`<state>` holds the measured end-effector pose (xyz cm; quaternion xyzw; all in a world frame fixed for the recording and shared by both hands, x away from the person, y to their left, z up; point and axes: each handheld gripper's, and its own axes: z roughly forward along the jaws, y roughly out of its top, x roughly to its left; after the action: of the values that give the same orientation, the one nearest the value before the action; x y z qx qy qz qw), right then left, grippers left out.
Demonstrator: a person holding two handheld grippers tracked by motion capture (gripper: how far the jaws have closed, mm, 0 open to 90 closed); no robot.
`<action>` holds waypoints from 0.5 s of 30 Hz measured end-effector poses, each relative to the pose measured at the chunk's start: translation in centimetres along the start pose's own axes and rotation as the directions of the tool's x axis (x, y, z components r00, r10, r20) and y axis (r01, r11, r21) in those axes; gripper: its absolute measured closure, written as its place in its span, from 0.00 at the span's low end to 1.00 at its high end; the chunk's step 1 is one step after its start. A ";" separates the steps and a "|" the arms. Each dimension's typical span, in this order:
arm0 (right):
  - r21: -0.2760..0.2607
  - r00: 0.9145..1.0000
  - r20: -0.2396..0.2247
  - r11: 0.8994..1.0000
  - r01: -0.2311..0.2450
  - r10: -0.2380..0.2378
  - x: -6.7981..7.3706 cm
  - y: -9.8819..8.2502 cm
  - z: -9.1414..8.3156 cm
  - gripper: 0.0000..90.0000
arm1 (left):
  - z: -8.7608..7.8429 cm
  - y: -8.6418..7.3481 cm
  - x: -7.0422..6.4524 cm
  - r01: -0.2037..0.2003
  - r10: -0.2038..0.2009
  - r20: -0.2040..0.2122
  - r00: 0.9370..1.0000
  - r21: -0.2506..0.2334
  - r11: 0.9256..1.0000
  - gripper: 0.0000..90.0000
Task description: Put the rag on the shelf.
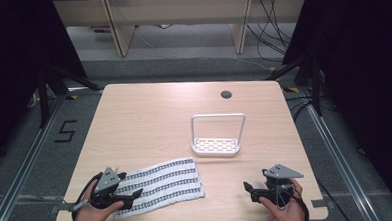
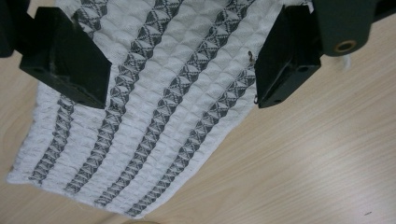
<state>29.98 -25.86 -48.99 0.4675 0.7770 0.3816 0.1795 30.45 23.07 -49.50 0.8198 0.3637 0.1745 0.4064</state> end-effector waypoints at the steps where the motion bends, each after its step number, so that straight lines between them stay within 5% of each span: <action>1: -0.003 1.000 -0.002 1.000 0.003 -0.003 0.0 0.0 0.0 0.20 | 0.0 0.0 0.0 -0.004 0.004 0.001 1.000 0.000 1.000 0.20; 6: -0.004 1.000 -0.005 1.000 0.007 -0.007 0.0 0.0 0.0 0.21 | 0.1 0.0 0.0 -0.002 0.002 -0.001 1.000 -0.001 1.000 0.19; 8: -0.024 0.999 -0.027 0.999 0.033 -0.034 -0.1 0.1 0.2 0.22 | 0.2 0.1 -0.1 0.030 -0.030 0.001 1.000 -0.018 0.999 0.18; 11: -0.025 0.999 -0.034 0.999 0.035 -0.036 0.1 0.1 0.1 0.23 | 0.1 0.2 0.2 0.008 -0.008 0.013 1.000 -0.009 1.000 0.17; 13: -0.009 0.999 -0.041 1.000 0.008 -0.008 0.5 0.1 0.1 0.24 | 0.4 0.3 -0.1 0.047 -0.046 0.026 0.999 -0.027 0.999 0.16; 14: -0.026 0.997 -0.055 0.999 0.046 -0.047 0.3 0.1 0.3 0.24 | 0.4 0.5 -0.2 0.035 -0.034 0.022 0.999 -0.006 0.999 0.17; 15: -0.018 0.998 -0.058 1.000 0.014 -0.015 0.7 0.1 0.3 0.24 | 0.6 0.6 -0.3 0.033 -0.033 0.023 0.999 -0.014 0.999 0.16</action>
<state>29.90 -25.13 -49.05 0.4489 0.7819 0.4005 0.1635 30.87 22.28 -49.44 0.8128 0.3713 0.1608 0.4192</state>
